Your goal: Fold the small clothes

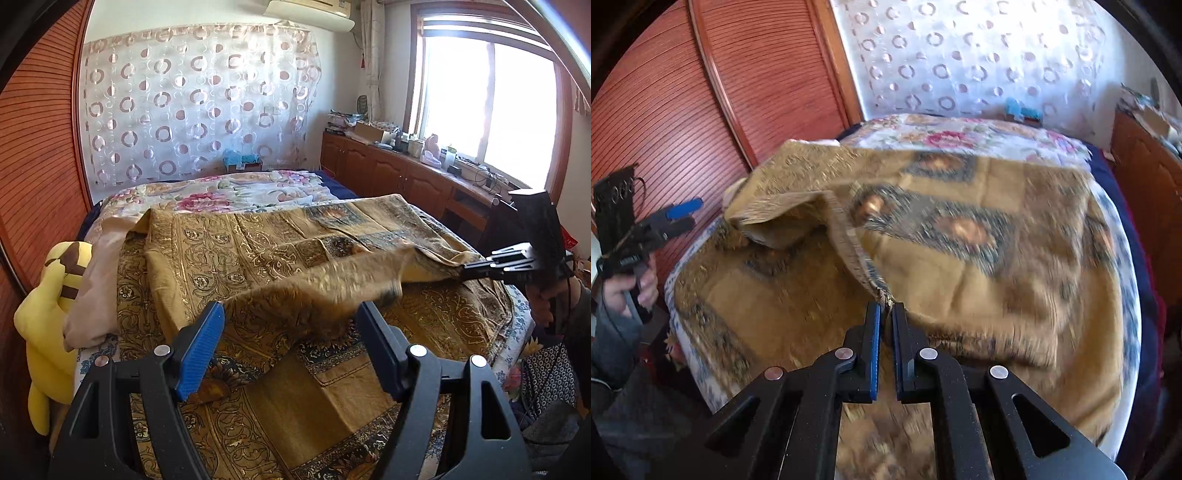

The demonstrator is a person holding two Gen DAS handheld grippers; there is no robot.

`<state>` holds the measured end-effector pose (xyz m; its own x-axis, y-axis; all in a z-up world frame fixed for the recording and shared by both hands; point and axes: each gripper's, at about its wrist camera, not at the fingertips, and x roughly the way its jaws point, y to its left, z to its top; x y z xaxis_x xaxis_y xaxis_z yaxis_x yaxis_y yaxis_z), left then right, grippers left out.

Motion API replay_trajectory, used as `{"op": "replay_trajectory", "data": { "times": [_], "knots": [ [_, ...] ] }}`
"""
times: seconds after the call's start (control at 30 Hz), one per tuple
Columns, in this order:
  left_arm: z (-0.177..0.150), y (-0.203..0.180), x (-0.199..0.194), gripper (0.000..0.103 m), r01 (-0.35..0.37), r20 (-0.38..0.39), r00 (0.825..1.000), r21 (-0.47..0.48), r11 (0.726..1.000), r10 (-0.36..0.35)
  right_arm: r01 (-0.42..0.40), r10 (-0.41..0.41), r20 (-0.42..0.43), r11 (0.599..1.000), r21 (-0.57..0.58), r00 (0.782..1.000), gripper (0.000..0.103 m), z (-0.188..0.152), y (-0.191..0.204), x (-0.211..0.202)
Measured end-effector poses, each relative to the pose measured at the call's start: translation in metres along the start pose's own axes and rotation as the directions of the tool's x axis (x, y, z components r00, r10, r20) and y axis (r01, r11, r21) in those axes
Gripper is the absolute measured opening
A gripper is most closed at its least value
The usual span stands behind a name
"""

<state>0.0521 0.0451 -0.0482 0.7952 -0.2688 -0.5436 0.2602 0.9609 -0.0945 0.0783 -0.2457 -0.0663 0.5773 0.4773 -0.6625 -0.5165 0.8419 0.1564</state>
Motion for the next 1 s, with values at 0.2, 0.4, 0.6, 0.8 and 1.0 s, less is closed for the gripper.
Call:
{"op": "replay_trajectory", "data": {
  "times": [0.2,0.4,0.6,0.8,1.0],
  "knots": [
    [-0.002,-0.003,0.004,0.075,-0.006,-0.006,1.0,0.013,1.0,0.006,0.032,-0.033,0.015,0.999,0.04,0.999,0.006,-0.013,0.002,-0.018],
    [-0.009,0.002,0.019,0.075,-0.016,-0.042,0.999,-0.008,1.0,0.016,0.111,-0.115,0.096,0.993,0.041,0.989,0.031,-0.015,0.008,-0.043],
    [-0.016,0.007,0.035,0.075,-0.042,-0.095,0.995,-0.024,0.999,0.039,0.251,-0.254,0.109,0.967,0.042,0.961,0.047,-0.007,0.013,-0.021],
    [-0.025,0.009,0.05,0.075,-0.067,-0.141,0.988,-0.051,0.996,0.059,0.308,-0.31,0.016,0.949,0.058,0.951,0.047,-0.006,0.01,0.012],
    [-0.031,0.008,0.062,0.075,-0.09,-0.183,0.98,-0.05,0.995,0.079,0.322,-0.321,-0.034,0.946,0.039,0.947,0.049,-0.004,0.013,0.021]
  ]
}}
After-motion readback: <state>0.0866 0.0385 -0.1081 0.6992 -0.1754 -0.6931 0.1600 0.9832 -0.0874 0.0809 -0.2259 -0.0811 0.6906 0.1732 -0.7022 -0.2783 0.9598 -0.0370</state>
